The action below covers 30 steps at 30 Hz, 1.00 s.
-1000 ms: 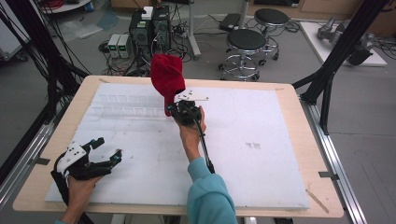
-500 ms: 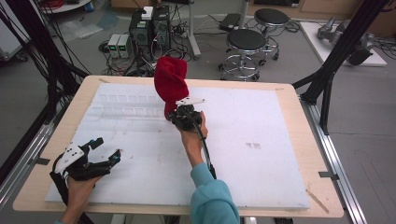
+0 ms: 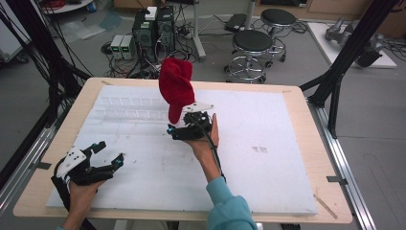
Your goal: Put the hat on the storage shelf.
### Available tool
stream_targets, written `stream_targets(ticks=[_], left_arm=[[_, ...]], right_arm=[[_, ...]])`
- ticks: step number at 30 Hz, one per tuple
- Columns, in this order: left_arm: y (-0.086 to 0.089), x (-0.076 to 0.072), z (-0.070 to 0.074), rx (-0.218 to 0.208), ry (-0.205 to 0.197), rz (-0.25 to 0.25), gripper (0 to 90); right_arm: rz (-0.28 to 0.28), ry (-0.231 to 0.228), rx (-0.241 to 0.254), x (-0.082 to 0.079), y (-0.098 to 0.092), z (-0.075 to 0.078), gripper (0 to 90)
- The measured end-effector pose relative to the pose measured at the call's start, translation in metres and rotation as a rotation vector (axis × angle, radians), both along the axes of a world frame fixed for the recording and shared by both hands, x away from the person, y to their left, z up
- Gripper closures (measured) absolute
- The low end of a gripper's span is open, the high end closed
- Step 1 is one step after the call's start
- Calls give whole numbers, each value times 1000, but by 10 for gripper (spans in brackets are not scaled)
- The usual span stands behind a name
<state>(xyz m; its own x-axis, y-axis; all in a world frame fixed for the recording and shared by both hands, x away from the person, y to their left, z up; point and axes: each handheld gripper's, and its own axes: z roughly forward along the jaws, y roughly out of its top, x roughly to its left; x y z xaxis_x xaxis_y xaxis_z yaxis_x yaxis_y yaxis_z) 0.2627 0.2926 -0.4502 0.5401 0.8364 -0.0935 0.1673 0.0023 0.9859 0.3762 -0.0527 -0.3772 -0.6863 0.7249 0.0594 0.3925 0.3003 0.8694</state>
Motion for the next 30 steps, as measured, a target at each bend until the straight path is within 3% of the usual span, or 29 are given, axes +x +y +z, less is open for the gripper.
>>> stream_targets(ticks=[3, 6, 9, 16, 18, 23, 30], left_arm=[[-1, 0, 0, 0, 0, 2, 109], [-1, 0, 0, 0, -1, 4, 109], [0, -1, 0, 4, -5, 3, 109], [-2, -3, 0, 11, -27, 5, 110], [-2, -5, -1, 9, -50, 14, 110], [-2, -7, -1, 14, -67, 26, 111], [-3, -9, -2, 17, -86, 29, 111]], right_arm=[[20, -2, 1, -12, -17, 4, 107], [28, -19, 38, -25, -37, 14, 102], [45, -85, 77, -40, -58, 23, 102], [48, -179, 72, -82, -117, 22, 102], [32, -219, 83, -96, -138, 16, 103], [-35, -234, 101, -116, -175, -8, 103], [-141, -266, 173, -129, -206, -52, 102]])
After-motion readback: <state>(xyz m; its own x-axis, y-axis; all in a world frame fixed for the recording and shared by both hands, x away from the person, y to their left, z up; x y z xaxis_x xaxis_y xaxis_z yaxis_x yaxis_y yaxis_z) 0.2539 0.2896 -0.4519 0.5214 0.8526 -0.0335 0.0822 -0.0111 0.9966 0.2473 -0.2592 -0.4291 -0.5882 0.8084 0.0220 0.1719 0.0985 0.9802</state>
